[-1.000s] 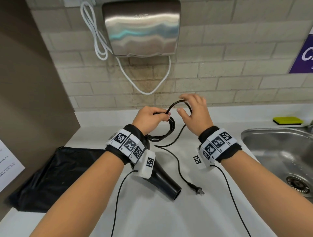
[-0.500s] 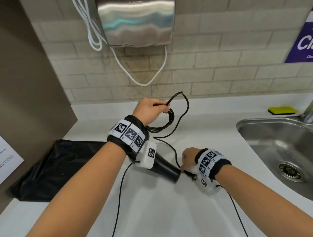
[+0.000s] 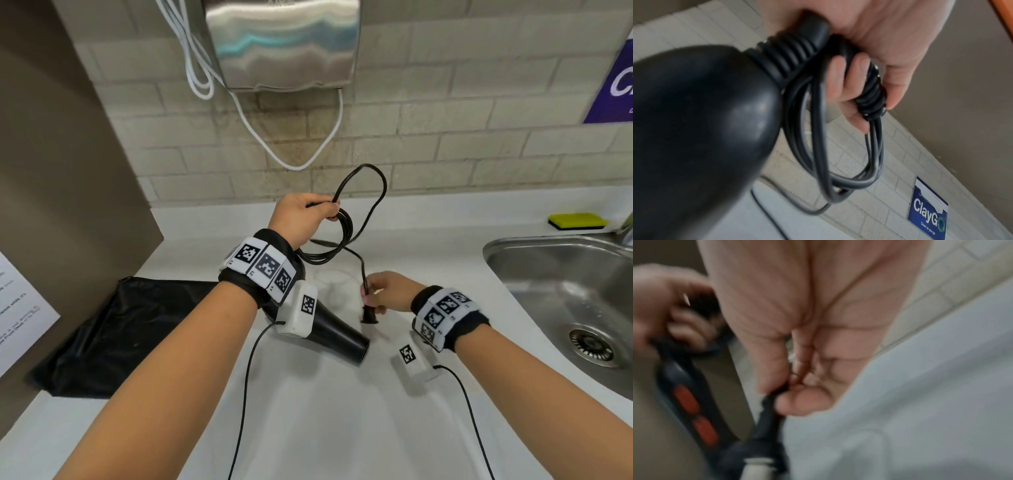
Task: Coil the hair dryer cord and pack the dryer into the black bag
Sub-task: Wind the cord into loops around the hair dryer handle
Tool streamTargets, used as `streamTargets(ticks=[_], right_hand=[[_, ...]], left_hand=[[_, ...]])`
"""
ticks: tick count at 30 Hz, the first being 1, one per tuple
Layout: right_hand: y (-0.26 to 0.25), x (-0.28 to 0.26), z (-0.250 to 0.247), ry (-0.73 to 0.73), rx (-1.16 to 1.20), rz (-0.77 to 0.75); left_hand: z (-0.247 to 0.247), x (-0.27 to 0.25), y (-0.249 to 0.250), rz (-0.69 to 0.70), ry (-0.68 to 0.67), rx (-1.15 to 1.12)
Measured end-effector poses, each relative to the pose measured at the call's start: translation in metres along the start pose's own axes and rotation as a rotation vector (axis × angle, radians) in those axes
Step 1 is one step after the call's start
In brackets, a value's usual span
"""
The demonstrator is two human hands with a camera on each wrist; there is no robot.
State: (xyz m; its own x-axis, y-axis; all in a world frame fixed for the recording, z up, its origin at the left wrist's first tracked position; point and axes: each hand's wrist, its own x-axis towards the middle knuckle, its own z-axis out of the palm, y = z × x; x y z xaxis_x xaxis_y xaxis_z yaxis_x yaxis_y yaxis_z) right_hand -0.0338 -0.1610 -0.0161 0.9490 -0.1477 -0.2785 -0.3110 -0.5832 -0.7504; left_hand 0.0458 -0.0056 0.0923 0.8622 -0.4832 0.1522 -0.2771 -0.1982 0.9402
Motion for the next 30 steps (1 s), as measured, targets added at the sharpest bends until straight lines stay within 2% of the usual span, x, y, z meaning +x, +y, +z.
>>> streamTargets(ticks=[2,4,8,11,16,18,22,24,30], right_hand=[[-0.011,-0.008,-0.002,-0.011,0.259,-0.171],[-0.025,-0.013,0.0,0.032,0.407,-0.294],[-0.047,-0.013,0.002,0.244,0.684,-0.454],[-0.056,-0.008,0.004,0.39,0.756,-0.527],[-0.072,-0.002,0.005,0.477,0.861,-0.665],[-0.079,0.0,0.003,0.528,0.824,-0.699],[-0.082,0.011,0.004,0.801,0.444,-0.671],[-0.08,0.019,0.004,0.862,0.355,-0.663],[-0.079,0.031,0.002,0.577,0.38,-0.655]], left_hand=[[0.0,0.0,-0.001,0.002,0.027,-0.021],[0.001,0.0,-0.002,0.004,0.04,-0.043],[0.0,-0.001,-0.003,0.017,0.061,-0.091],[-0.001,0.0,-0.005,0.04,0.071,-0.074],[-0.001,0.002,-0.006,0.059,0.055,-0.056],[-0.001,0.002,-0.005,0.05,0.058,-0.064],[-0.004,0.001,-0.003,0.013,0.053,-0.163],[-0.005,0.001,-0.004,-0.009,0.026,-0.203],[-0.003,0.001,-0.006,0.035,0.009,-0.205]])
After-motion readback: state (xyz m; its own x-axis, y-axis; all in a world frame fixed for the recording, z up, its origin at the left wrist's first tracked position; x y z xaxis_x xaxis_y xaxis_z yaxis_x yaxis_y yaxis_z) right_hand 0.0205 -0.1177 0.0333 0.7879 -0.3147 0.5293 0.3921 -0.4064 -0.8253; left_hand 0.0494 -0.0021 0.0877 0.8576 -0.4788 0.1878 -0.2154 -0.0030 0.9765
